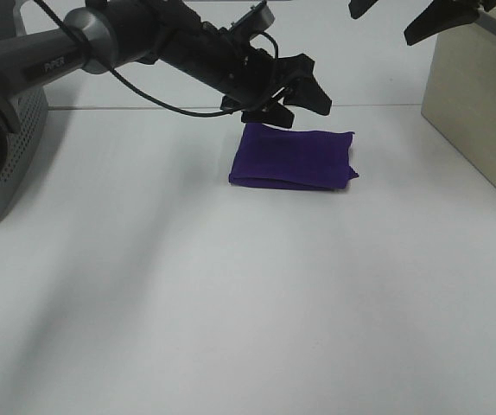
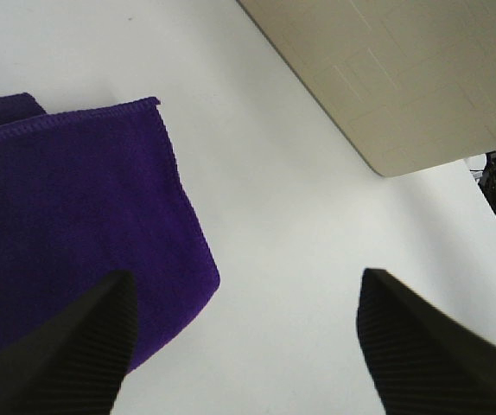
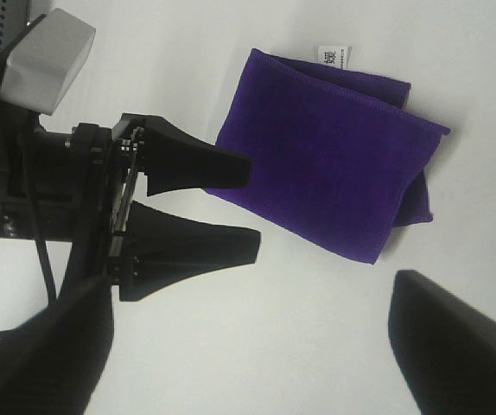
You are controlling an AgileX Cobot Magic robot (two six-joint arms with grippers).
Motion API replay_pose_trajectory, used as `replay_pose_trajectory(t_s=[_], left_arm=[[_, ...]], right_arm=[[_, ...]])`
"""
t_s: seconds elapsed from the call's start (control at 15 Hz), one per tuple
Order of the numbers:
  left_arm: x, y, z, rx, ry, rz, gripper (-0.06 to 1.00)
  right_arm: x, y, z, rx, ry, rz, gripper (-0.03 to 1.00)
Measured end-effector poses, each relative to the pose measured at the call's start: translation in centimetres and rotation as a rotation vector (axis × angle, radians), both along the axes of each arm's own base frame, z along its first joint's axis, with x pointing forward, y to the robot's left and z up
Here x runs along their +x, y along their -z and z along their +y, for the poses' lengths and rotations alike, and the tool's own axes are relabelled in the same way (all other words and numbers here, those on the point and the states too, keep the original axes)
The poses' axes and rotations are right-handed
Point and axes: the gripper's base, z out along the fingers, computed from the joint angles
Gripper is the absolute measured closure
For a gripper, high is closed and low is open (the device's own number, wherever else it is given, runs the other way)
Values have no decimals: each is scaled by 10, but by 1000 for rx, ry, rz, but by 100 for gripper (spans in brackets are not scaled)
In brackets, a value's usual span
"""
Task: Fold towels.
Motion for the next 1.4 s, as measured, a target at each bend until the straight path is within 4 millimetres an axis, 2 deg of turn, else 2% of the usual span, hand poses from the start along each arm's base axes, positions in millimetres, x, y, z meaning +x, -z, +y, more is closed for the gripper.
replay_pose_trajectory(t_s=[0.07,0.13,0.33,0.4,0.53,0.67,0.8,0.87,0.93,1.0,1.13,1.2,1.27,1.4], left_arm=[[4,-1,13,22,9,9,28],[13,-15,52,102,-16,30,26],[16,-65,106,270,-112,-21,21],[14,-73,110,295,-125,-29,19],[5,-98,127,465,-175,-50,17],[4,-109,147,646,-263,-80,17],[1,-123,170,725,-331,-105,17],[-1,-130,176,724,-348,-111,17],[-6,-144,189,719,-379,-116,17],[-29,-173,229,720,-462,-96,17],[-67,-183,263,729,-507,-16,17],[-80,-184,269,732,-510,4,17],[-111,-191,274,735,-513,25,17],[-180,-191,275,720,-524,36,17]], right_arm=[[0,0,0,-2,-4,-2,12],[0,1,-2,-24,-6,-5,12],[-1,0,-7,-82,7,-11,12],[-3,-4,-9,-103,32,-12,12],[-12,-21,-18,-177,106,-38,12],[-24,-44,-29,-257,170,-89,12],[-50,-73,-35,-298,195,-157,12],[-59,-80,-37,-307,200,-171,12],[-78,-90,-39,-319,204,-188,12],[-125,-104,-44,-342,207,-213,12],[-180,-114,-48,-336,215,-248,12],[-196,-116,-48,-328,219,-258,12],[-222,-116,-49,-318,222,-276,12],[-279,-112,-51,-290,228,-325,12]])
